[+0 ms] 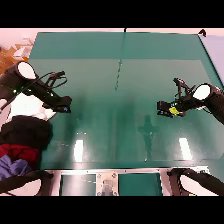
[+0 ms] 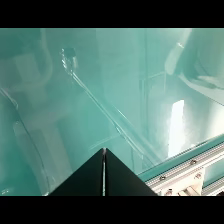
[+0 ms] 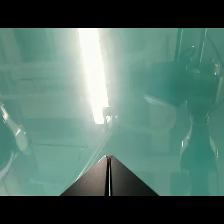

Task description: Fold the shirts.

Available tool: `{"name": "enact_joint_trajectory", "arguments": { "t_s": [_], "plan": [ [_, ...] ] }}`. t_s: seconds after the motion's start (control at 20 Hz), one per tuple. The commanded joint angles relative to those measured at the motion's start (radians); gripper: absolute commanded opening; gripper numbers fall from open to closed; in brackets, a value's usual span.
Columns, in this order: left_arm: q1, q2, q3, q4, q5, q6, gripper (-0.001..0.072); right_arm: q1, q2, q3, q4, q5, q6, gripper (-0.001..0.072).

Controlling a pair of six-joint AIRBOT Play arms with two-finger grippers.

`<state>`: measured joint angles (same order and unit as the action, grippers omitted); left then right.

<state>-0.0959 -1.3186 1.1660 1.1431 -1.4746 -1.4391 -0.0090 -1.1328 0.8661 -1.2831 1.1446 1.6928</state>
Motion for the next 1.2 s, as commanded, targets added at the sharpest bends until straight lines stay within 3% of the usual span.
{"name": "enact_joint_trajectory", "arguments": {
  "t_s": [0.0,0.7,0.85,0.95,1.0,1.05,1.1,1.15],
  "plan": [
    [0.000,0.000,0.000,0.000,0.000,0.000,0.0020,0.000,0.000,0.000,0.000,0.000,0.000,0.0013],
    [0.000,0.000,0.000,0.000,0.000,0.000,0.0020,0.000,0.000,0.000,0.000,-0.002,0.000,0.0012],
    [0.000,0.000,0.000,-0.009,0.114,0.002,0.0021,0.000,0.000,0.000,0.001,-0.003,0.000,0.0012],
    [0.000,0.000,0.006,0.068,0.198,0.008,0.0023,0.000,0.000,0.000,0.001,-0.048,0.000,0.0012],
    [0.000,0.000,0.013,0.160,0.239,0.008,0.0184,0.000,0.000,0.000,0.001,-0.070,0.000,0.0013],
    [0.000,0.000,0.018,0.279,0.270,0.004,0.0583,0.000,0.000,0.000,0.001,-0.088,0.000,0.0013],
    [0.000,0.000,0.017,0.434,0.299,-0.042,0.0720,0.000,0.000,0.000,0.001,-0.098,0.000,0.0043],
    [0.003,0.000,0.017,0.563,0.309,-0.066,0.0720,0.000,0.000,0.000,0.002,-0.101,0.000,0.0142]
  ]
}}
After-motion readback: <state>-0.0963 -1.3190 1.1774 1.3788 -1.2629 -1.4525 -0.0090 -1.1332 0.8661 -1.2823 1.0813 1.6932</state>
